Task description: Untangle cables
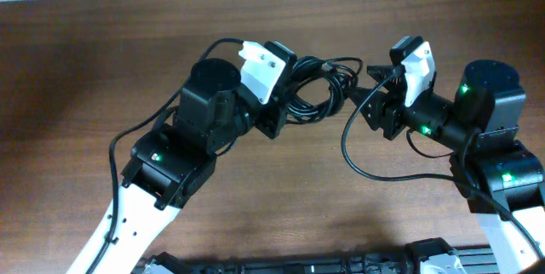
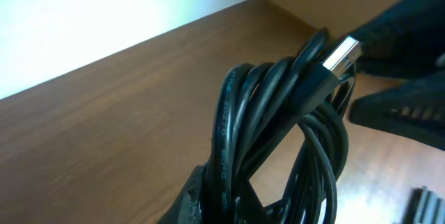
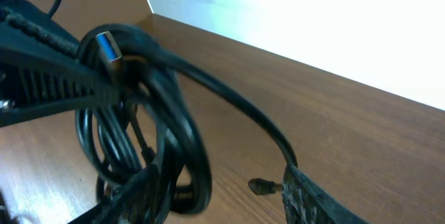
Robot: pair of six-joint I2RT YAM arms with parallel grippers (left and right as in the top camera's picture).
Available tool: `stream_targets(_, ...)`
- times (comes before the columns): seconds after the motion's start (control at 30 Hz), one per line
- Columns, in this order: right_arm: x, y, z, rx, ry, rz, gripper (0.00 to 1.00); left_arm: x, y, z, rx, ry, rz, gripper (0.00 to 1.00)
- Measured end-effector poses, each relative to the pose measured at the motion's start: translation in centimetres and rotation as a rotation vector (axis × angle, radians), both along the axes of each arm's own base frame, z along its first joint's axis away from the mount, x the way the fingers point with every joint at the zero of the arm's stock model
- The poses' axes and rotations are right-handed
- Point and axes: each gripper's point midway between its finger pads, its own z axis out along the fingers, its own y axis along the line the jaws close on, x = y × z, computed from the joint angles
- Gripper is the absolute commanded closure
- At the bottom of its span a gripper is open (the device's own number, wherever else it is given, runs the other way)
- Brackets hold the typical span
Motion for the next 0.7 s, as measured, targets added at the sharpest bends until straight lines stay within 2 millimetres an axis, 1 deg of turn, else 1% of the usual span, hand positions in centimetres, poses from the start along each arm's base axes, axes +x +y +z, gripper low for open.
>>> stream_targets(0.23,0.4,-0.3,0.1,-0.008,-0.01,-0.02,0.47,-0.6,-0.7,0.3,-0.023,0.002,-0.053,1.0)
stream_targets(0.43,1.5,-0.7,-0.3,-0.024,-0.01,-0.055,0.48,-1.3,-1.3,0.7,-0.047,0.008,-0.101,1.0)
stream_targets(0.53,1.9,-0.7,-0.7,-0.027,0.001,-0.059,0.52,-1.8,-1.8,0.9,-0.067,0.013,-0.144,1.0)
stream_targets(0.7,2.5,-0.6,-0.9,-0.028,-0.001,-0.059,0.52,-2.4,-2.2,1.2,-0.087,0.019,-0.187,1.0)
